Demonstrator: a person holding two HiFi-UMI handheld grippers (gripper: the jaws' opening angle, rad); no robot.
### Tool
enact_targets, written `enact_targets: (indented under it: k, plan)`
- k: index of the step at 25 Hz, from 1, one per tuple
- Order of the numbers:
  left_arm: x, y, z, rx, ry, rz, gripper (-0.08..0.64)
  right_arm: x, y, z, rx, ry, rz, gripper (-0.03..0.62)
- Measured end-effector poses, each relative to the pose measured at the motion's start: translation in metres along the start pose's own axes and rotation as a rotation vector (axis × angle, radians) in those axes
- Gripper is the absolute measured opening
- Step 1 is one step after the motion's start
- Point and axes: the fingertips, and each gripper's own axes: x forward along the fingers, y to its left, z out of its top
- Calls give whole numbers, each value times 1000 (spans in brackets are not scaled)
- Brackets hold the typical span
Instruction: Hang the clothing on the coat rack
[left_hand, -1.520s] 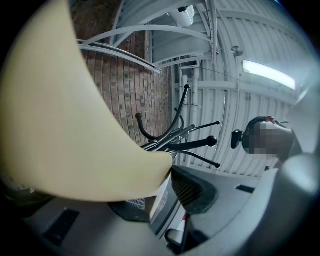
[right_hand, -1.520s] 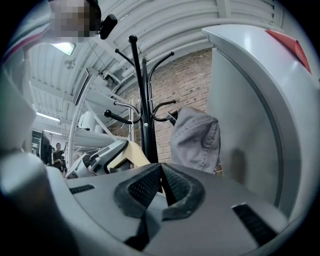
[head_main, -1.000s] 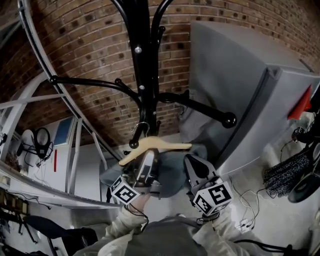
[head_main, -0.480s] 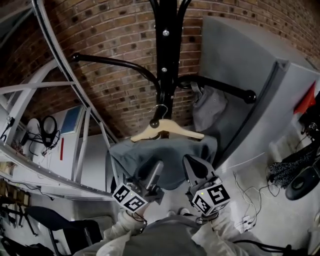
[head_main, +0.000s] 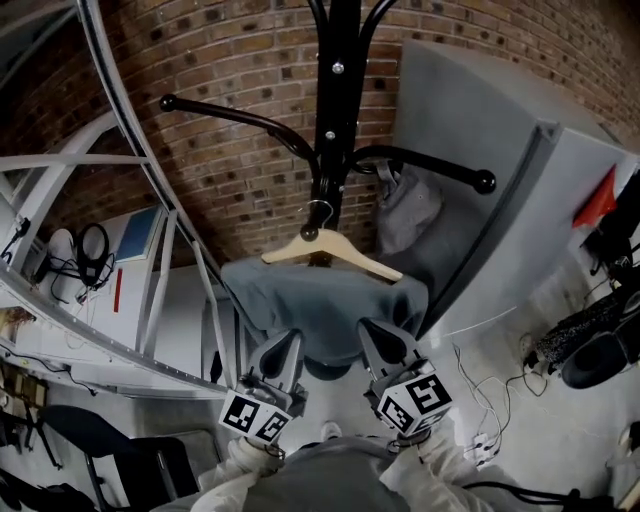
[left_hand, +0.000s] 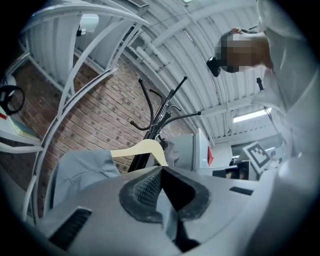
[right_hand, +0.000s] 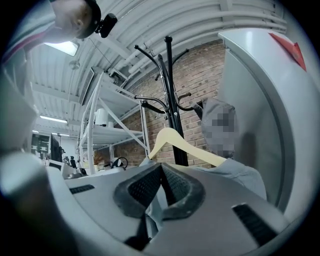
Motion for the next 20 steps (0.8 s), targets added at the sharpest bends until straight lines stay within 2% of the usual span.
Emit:
enact_targets:
  k: [14, 20]
  plan:
    - [-22, -69, -7, 116, 62, 149, 9, -73, 0, -7, 0, 29, 78, 23]
    - [-38, -96, -9, 109, 80, 182, 8, -98, 5, -21, 27, 45, 93, 23]
